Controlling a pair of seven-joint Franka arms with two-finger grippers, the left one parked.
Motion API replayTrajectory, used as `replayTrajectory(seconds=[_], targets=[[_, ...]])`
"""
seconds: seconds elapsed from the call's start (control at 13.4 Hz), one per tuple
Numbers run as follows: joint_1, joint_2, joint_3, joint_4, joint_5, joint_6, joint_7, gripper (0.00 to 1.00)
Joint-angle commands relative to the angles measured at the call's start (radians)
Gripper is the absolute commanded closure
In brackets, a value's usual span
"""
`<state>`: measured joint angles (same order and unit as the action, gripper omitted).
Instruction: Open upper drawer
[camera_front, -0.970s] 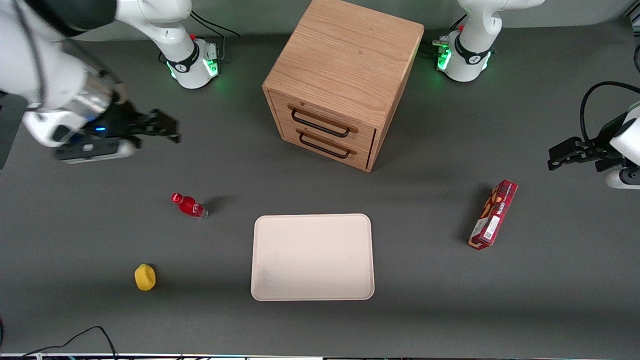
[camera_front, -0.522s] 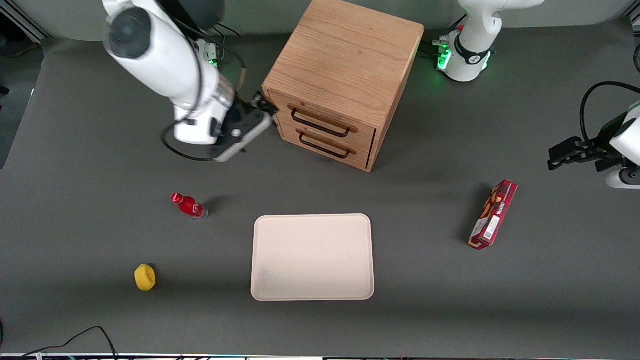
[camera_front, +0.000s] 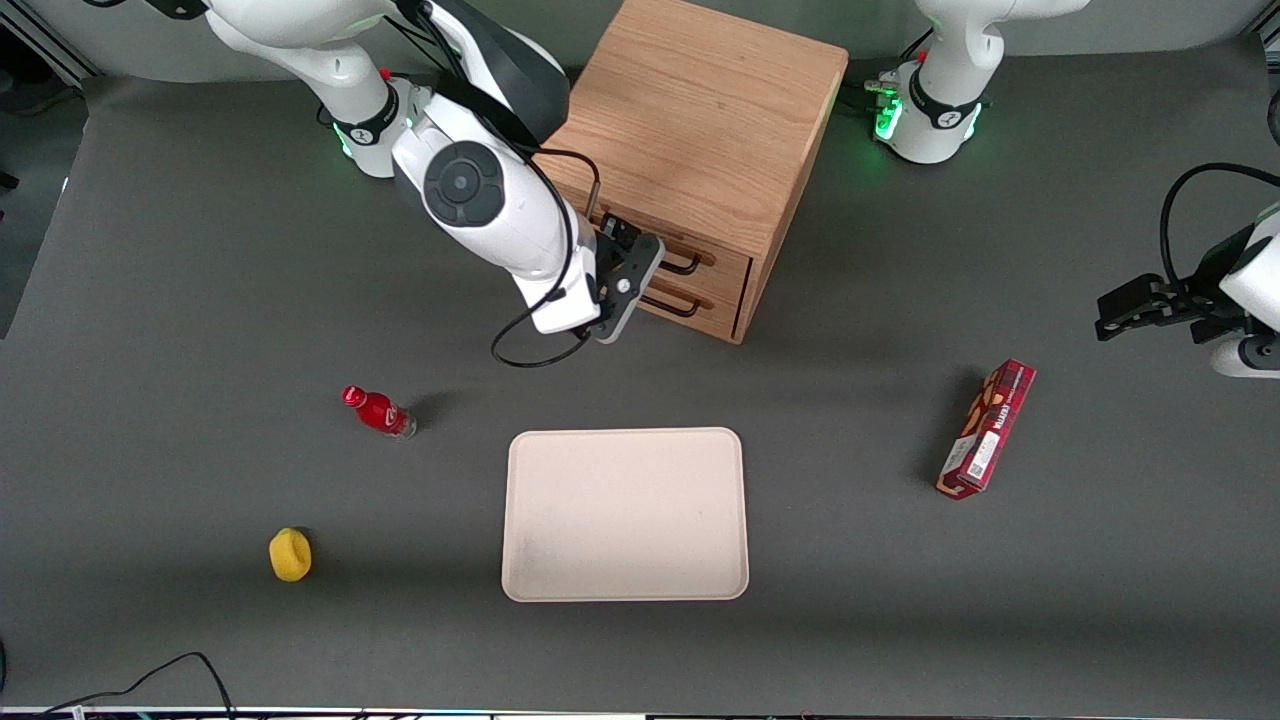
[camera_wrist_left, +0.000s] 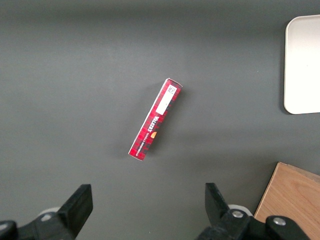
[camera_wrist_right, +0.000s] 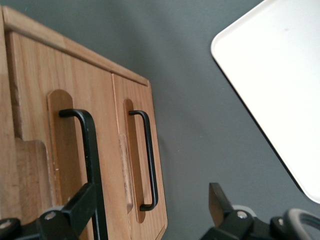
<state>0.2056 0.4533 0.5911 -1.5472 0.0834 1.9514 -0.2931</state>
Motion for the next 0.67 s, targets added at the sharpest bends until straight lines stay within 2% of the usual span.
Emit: replayTrajectory(seconds=[0.0,0.37,0.6], targets=[[0.026,0.015,0.007,0.004,-0.019,-0.003,-0.028,0.0],[0.028,0.015,0.03,-0.028,-0.028,-0.003,-0.038,0.0],[0.026,0.036,0.03,-0.03,-0.08,0.018,-0.055,0.0]])
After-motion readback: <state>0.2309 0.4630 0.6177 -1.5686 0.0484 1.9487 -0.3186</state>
